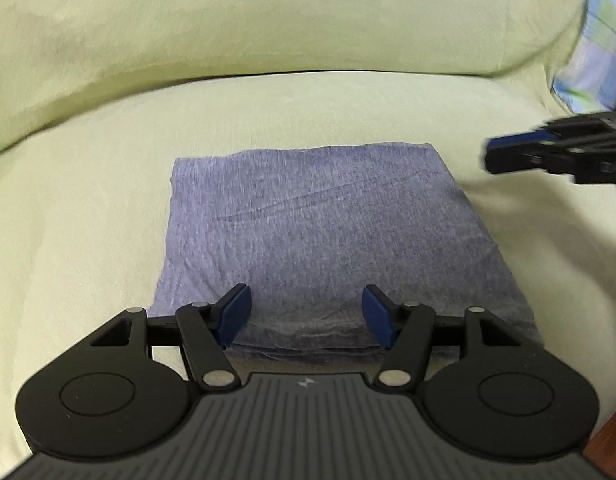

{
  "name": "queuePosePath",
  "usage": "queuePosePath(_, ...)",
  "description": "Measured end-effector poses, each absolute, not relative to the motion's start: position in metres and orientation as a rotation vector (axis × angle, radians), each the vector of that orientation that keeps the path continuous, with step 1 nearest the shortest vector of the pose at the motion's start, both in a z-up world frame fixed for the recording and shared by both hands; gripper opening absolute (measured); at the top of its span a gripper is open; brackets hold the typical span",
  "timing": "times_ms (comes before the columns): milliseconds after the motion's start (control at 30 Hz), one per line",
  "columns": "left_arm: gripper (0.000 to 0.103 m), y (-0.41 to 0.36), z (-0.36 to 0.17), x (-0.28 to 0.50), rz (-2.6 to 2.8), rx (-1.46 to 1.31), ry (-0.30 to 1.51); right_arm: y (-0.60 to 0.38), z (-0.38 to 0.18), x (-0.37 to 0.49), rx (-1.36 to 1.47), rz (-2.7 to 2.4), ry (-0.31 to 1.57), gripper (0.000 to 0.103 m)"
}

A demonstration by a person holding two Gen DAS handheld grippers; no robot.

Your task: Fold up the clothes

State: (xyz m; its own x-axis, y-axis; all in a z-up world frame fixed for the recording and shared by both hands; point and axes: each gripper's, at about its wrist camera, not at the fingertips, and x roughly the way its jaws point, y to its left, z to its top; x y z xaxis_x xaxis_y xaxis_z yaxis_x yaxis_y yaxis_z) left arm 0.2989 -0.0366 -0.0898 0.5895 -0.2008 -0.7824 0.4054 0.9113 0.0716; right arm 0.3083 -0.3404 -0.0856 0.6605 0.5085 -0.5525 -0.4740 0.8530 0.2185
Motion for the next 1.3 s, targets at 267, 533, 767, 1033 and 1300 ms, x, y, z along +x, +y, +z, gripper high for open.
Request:
queuePosePath(267,0.065,-0.042,-0.059,0.304,-0.331,0.422,0.799,-0.383,-0.101,0.272,0.200,0.341,0.620,0.020)
queuePosePath(533,0.066,-0.050,-0.036,0.300,-0.349,0.523,0.768,-0.439,-0.128,0.259,0.356,0.040,0.672,0.022)
queuePosePath(767,0.066,-0.054,-0.060,0.333,-0.394,0.559,0.719,-0.419,-0.136,0.265,0.330,-0.034,0.712,0.023)
queuePosePath(1033,0.066,-0.040,-0.058,0.339,-0.311,0.513,0.624,-0.357,-0.115,0.263,0.265,0.044,0.704,0.023)
queuePosePath(1300,0.066,-0.002,-0.070,0.313,-0.276,0.316,0.735,-0.280,-0.082,0.239,0.144,0.076,0.653,0.026)
